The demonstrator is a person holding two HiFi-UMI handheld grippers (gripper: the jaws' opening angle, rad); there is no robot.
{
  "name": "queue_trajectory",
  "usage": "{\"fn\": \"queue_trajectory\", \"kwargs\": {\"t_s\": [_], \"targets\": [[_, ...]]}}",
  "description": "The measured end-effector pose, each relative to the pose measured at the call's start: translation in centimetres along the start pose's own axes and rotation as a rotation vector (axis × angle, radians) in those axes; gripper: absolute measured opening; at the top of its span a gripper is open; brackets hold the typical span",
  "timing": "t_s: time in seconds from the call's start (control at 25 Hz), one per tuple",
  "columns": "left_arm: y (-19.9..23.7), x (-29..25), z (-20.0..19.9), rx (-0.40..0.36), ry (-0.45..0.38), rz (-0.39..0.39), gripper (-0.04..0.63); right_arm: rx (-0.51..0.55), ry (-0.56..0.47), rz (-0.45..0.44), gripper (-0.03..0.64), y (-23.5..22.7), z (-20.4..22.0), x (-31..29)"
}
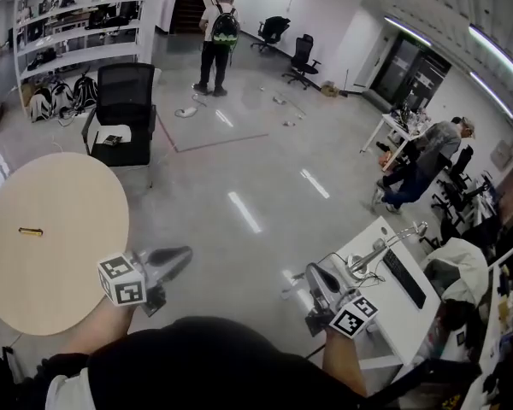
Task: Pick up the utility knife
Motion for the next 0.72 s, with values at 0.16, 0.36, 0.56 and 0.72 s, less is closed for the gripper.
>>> {"fn": "queue_trajectory", "kwargs": {"t_s": [0.16,0.36,0.56,0.72], "targets": [[5.1,-1.1,-1.5,-0.005,-0.006,-0.017,0.0,-0.008,0.031,-0.019,0.015,-2.2,1.1,-5.4],[10.7,-1.6,-2.3,0.016,-0.012,-0.106,0.0,-0.045,0.052,-0.026,0.015,-7.0,1.6,-11.6],[15.3,-3.8,-2.0,0.005,-0.02,-0.194,0.0,-0.079,0.085,-0.114,0.015,-12.8,2.7,-18.1],[18.7,-8.5,-2.3,-0.045,-0.055,-0.265,0.0,-0.096,0.101,-0.187,0.015,-20.3,2.2,-23.8]]}}
Point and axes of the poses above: the fingertips, and each gripper's own axes: x backward along the fingers, y to its left, z out of its underside, the point moved 9 cm from there along x, backward along the fingers, and after that the axes turned 9 degrees about -y, right-handed, at the moved point
